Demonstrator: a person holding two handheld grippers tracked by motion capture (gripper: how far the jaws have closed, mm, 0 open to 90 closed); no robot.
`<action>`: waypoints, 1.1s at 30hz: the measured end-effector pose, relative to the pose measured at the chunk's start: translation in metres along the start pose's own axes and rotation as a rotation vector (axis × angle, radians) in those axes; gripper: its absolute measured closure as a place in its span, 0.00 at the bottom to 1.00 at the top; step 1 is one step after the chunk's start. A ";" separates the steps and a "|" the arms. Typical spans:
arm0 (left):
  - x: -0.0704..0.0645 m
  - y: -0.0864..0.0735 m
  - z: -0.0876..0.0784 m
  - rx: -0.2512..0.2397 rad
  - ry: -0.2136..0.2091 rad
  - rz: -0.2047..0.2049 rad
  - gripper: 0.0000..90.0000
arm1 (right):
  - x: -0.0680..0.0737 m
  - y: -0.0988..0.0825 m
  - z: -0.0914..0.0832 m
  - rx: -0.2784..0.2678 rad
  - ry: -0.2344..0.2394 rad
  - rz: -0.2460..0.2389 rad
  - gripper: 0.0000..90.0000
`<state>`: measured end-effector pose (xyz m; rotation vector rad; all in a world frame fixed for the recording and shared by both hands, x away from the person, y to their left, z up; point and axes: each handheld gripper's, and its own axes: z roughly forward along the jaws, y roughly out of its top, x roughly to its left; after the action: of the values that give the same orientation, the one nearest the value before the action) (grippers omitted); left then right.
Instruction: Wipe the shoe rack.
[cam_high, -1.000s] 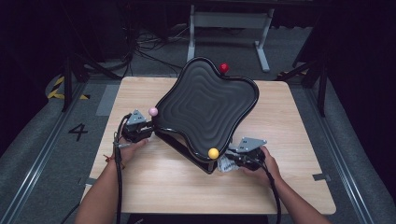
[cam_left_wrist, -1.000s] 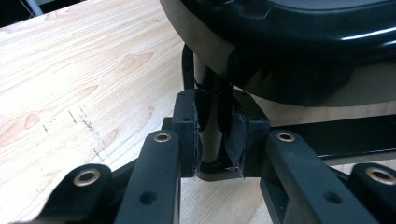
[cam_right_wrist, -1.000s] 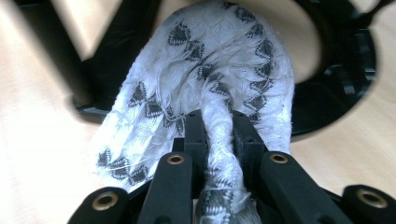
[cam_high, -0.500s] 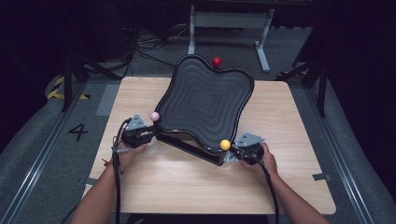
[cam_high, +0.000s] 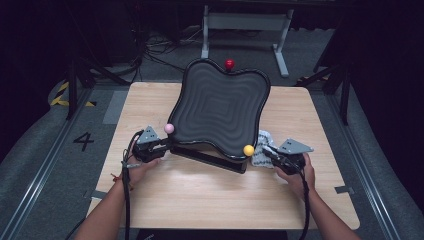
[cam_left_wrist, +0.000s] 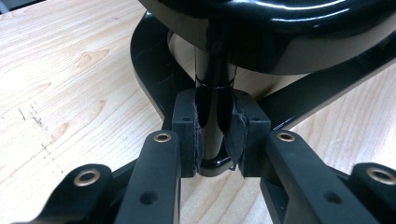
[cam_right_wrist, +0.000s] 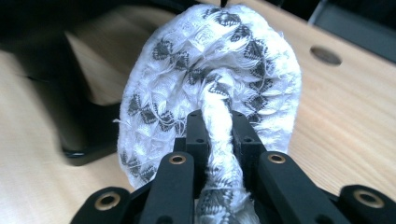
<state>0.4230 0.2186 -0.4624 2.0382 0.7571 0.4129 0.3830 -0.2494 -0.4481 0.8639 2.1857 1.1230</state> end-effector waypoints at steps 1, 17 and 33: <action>-0.001 0.000 -0.001 0.006 -0.004 0.009 0.83 | 0.002 0.000 -0.006 -0.017 0.008 -0.001 0.90; -0.020 0.001 0.003 0.006 -0.048 0.042 0.82 | 0.024 -0.012 0.021 0.112 0.078 -0.028 0.90; -0.053 0.008 0.029 0.053 -0.061 0.081 0.73 | -0.004 -0.019 0.003 0.049 -0.070 0.105 0.90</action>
<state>0.4012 0.1621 -0.4710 2.1262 0.6565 0.3784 0.3823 -0.2591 -0.4647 1.0341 2.1396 1.0750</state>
